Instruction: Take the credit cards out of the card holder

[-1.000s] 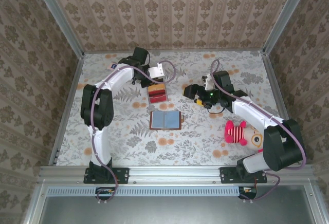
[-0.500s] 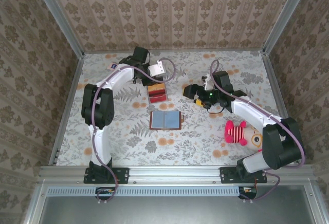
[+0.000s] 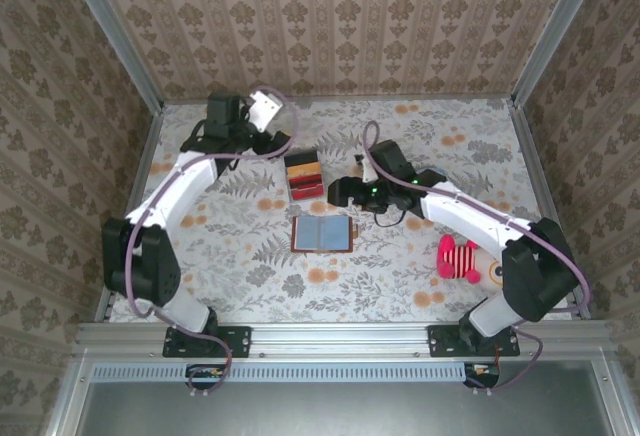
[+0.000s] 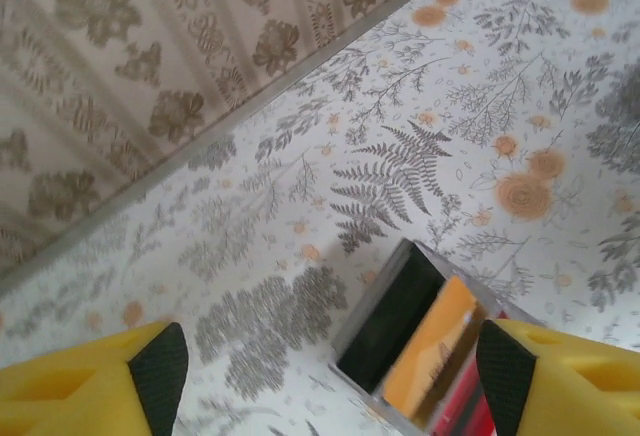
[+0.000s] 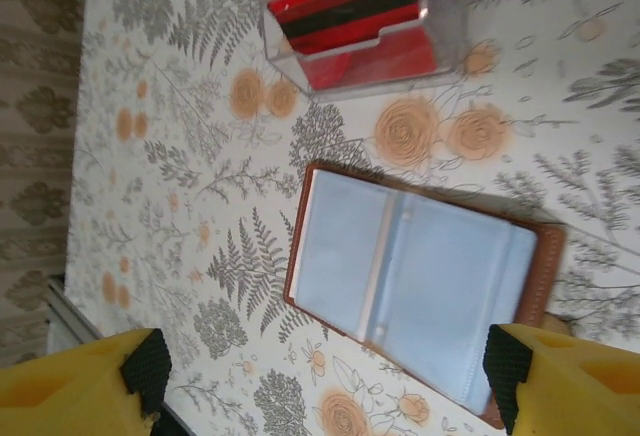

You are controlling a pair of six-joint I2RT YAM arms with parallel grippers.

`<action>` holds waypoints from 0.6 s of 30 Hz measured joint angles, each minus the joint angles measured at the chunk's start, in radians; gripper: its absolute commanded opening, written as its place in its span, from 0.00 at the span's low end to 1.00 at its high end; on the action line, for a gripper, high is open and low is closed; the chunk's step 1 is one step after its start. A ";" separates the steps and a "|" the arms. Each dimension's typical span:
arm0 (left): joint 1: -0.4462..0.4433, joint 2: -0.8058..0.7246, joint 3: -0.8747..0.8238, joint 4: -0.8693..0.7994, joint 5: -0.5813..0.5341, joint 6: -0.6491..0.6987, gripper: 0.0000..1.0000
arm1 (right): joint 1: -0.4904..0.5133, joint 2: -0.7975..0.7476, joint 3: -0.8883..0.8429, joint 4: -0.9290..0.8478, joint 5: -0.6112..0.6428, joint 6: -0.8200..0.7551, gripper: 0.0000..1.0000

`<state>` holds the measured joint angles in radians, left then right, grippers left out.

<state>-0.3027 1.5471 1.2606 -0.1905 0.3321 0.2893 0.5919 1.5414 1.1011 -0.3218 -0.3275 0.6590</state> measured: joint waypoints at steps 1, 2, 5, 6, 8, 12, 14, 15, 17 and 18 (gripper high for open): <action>0.009 -0.030 -0.049 0.020 -0.003 -0.055 0.84 | 0.023 0.019 0.013 -0.003 0.012 -0.002 0.81; 0.016 -0.050 -0.088 0.037 -0.006 -0.100 0.85 | 0.046 0.040 0.027 -0.006 0.025 -0.002 0.80; 0.041 -0.102 -0.225 0.096 -0.024 -0.276 0.87 | 0.109 0.119 0.071 -0.025 0.064 -0.002 0.77; 0.051 -0.116 -0.269 0.112 -0.032 -0.332 0.87 | 0.127 0.150 0.089 -0.035 0.076 -0.002 0.76; 0.067 -0.144 -0.351 0.132 -0.053 -0.436 0.88 | 0.160 0.212 0.132 -0.061 0.106 -0.003 0.74; 0.087 -0.209 -0.475 0.137 -0.085 -0.606 0.91 | 0.204 0.322 0.217 -0.135 0.187 -0.007 0.70; 0.090 -0.237 -0.505 0.127 -0.085 -0.674 0.91 | 0.209 0.352 0.234 -0.166 0.215 -0.009 0.67; 0.095 -0.248 -0.513 0.115 -0.079 -0.710 0.91 | 0.209 0.365 0.240 -0.186 0.229 -0.010 0.66; 0.102 -0.253 -0.515 0.105 -0.064 -0.763 0.89 | 0.206 0.389 0.254 -0.222 0.251 -0.017 0.63; 0.103 -0.253 -0.515 0.101 -0.055 -0.789 0.86 | 0.206 0.404 0.264 -0.237 0.263 -0.025 0.63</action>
<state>-0.1993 1.2945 0.7460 -0.0891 0.2775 -0.4995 0.7979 1.9450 1.3647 -0.5583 -0.0647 0.6342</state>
